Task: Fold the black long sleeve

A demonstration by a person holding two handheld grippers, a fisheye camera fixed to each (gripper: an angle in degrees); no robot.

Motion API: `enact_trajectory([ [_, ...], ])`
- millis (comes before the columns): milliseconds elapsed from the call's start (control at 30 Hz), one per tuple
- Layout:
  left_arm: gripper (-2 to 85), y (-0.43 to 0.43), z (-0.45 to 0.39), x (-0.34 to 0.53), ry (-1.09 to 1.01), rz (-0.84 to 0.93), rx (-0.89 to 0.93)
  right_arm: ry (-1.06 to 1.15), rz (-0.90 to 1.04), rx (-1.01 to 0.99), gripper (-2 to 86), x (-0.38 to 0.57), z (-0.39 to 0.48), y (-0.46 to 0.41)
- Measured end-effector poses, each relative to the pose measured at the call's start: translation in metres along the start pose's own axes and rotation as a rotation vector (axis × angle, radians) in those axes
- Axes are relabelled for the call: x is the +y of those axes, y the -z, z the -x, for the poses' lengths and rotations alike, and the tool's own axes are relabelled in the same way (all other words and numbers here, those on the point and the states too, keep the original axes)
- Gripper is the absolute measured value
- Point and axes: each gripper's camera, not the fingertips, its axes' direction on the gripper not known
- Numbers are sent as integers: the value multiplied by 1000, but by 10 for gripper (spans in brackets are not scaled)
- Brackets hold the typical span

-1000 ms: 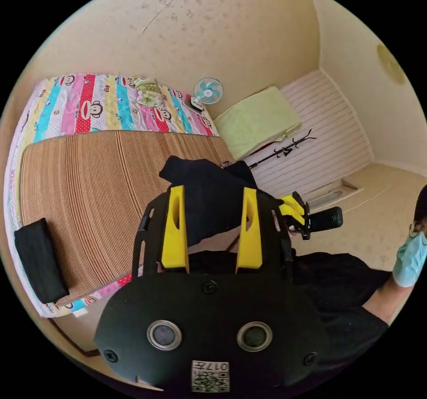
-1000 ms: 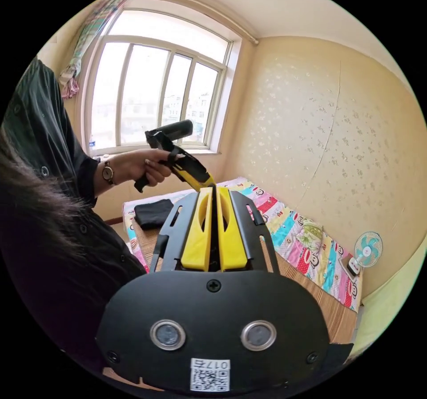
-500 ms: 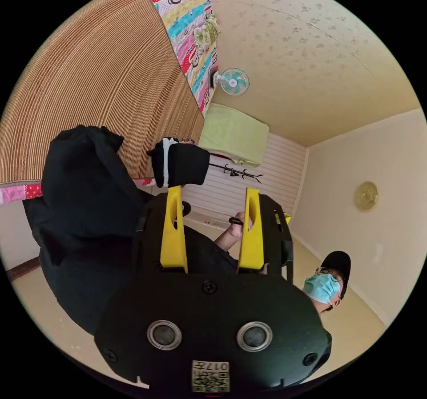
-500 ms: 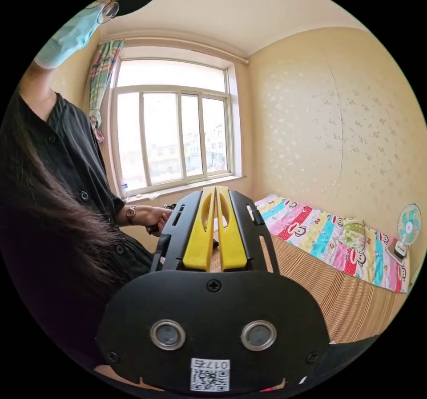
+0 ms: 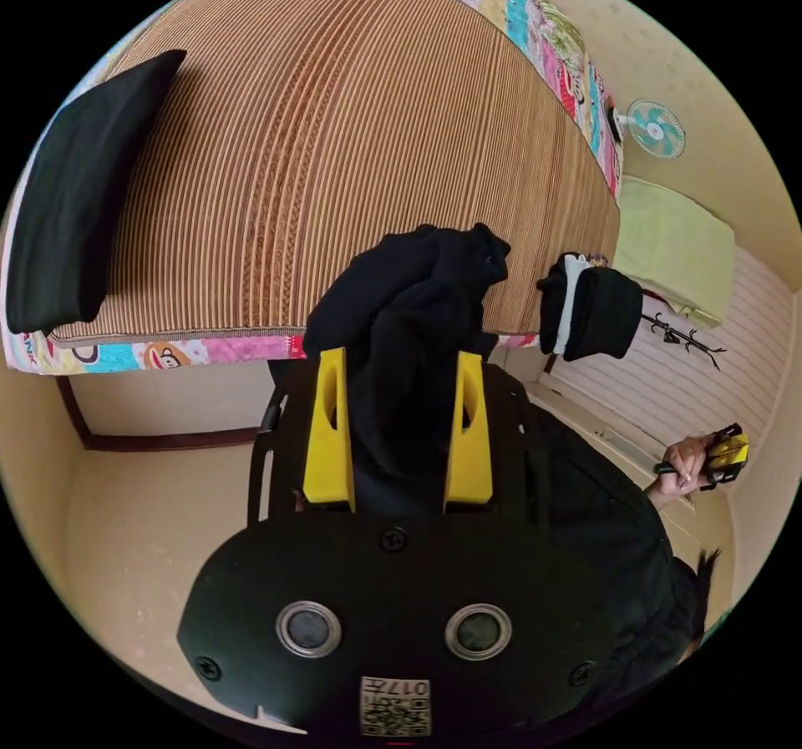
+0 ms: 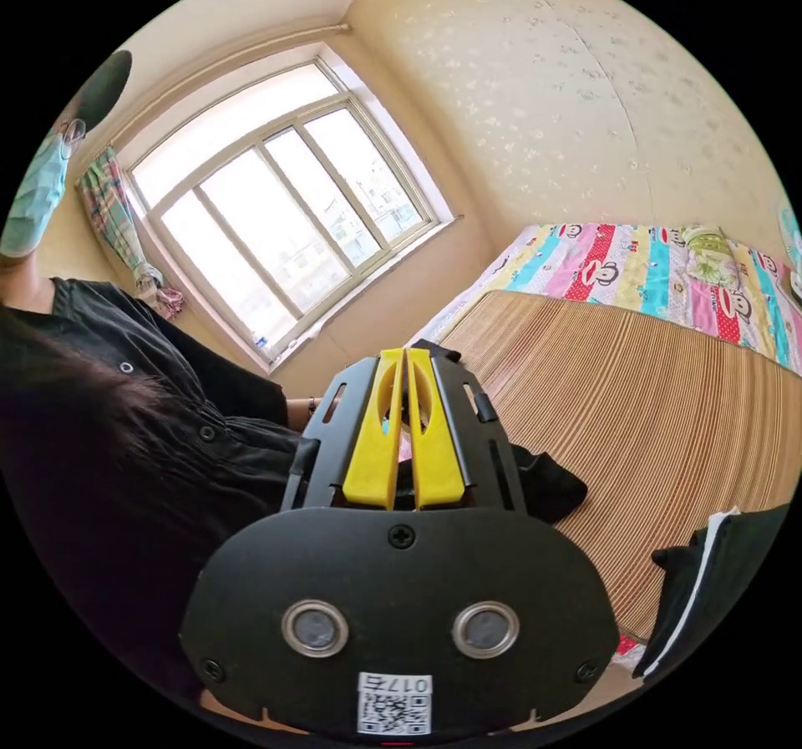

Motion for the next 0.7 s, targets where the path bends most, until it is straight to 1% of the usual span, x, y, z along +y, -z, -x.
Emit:
enact_trajectory([
  [67, 157, -28, 22, -11, 36, 51, 37, -33, 2, -26, 4, 3, -9, 2],
  [100, 139, -53, 36, -16, 56, 114, 54, -51, -9, -39, 4, 3, -15, 5],
  [133, 104, -65, 41, -18, 60, 154, 72, -60, -16, -45, 4, 3, -17, 7],
  [167, 34, -86, 49, -19, 51, 211, 145, -75, -31, -54, 4, 3, -22, 12],
  [200, 16, -95, 52, -16, 26, 182, 282, -83, -48, -53, 4, 2, -26, 20],
  [233, 7, -95, 52, -13, 14, 145, 359, -83, -58, -46, 4, 1, -27, 24],
  [267, 2, -84, 48, -6, -61, 38, 504, -76, -76, -19, 4, 0, -28, 34],
  [300, -2, -60, 36, 4, -212, -93, 632, -60, -94, 27, 4, 0, -28, 45],
  [333, -3, -45, 29, 10, -293, -152, 688, -49, -104, 55, 5, 1, -28, 51],
  [367, -5, -14, 15, 22, -436, -243, 772, -25, -127, 110, 5, 2, -27, 64],
  [400, -6, 18, -1, 35, -579, -317, 814, 2, -156, 154, 5, 5, -27, 76],
  [433, -6, 35, -10, 43, -655, -355, 831, 14, -171, 169, 5, 7, -27, 82],
  [500, -7, 96, -47, 79, -968, -476, 852, 56, -225, 179, 7, 13, -29, 102],
  [533, -7, 110, -56, 91, -1051, -504, 851, 66, -235, 172, 9, 14, -29, 106],
  [567, -8, 133, -74, 114, -1222, -541, 852, 84, -247, 153, 12, 15, -30, 112],
  [600, -8, 151, -90, 136, -1389, -542, 893, 106, -254, 134, 17, 16, -29, 116],
  [633, -8, 159, -97, 146, -1471, -537, 933, 118, -255, 125, 20, 16, -29, 117],
  [700, -7, 186, -116, 178, -1748, -517, 1170, 179, -268, 99, 36, 17, -23, 119],
])
